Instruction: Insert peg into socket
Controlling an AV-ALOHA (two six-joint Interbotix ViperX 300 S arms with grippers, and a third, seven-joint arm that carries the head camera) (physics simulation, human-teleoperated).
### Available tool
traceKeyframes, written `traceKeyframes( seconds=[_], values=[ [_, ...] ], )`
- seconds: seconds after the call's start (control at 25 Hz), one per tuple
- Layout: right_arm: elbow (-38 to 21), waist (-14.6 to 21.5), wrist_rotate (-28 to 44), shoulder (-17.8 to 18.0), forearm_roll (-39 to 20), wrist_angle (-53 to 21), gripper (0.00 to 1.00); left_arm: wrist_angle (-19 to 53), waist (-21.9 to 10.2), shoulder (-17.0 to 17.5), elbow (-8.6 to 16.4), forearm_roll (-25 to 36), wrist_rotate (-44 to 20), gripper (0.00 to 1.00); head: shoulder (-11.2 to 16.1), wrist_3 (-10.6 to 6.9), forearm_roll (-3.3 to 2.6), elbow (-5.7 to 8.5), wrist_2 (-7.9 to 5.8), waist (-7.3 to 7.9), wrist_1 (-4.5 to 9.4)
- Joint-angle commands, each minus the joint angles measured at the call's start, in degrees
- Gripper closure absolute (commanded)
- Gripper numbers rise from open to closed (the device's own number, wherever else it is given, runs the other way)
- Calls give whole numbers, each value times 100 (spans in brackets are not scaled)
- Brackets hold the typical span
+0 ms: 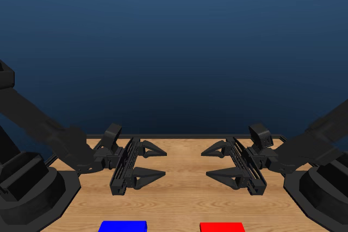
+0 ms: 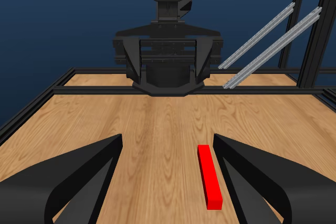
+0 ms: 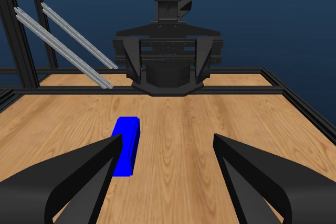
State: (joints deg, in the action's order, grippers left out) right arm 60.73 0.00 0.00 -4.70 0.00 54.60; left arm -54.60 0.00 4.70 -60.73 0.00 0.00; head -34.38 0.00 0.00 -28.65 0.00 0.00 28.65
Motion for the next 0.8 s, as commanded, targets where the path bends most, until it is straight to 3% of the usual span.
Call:
traceKeyframes(
  seconds=[0.04,0.2,0.4,0.52,0.68,0.72,0.76,0.8],
  values=[
    [14,311,259,-96,807,-533,0,-886,-18,-416,206,-203,-764,0,50,-16,86,452,352,51,1349],
    [73,399,209,-177,1064,-705,0,-1224,-68,-478,167,-118,-772,0,48,11,90,497,363,48,1428],
    [38,445,175,-236,1164,-816,0,-1272,-227,-396,27,-295,-729,0,50,47,89,513,367,39,1407],
    [20,457,159,-272,1198,-1011,0,-506,-405,-141,-84,-606,-739,0,80,95,81,521,345,22,1385],
    [-24,488,223,-238,1174,-1183,0,1098,-761,595,-180,-1105,-602,0,167,261,106,529,392,51,1369],
    [-34,491,226,-238,1175,-1192,0,1287,-804,643,-191,-1144,-556,0,169,264,107,528,394,52,1369],
    [-62,486,253,-180,1147,-1229,0,2023,-961,827,-301,-1288,-508,0,237,378,136,528,451,99,1300],
    [-112,487,271,-163,1140,-1248,0,2229,-1007,1028,-245,-1390,-560,0,273,427,152,527,490,126,1260]
  ],
)
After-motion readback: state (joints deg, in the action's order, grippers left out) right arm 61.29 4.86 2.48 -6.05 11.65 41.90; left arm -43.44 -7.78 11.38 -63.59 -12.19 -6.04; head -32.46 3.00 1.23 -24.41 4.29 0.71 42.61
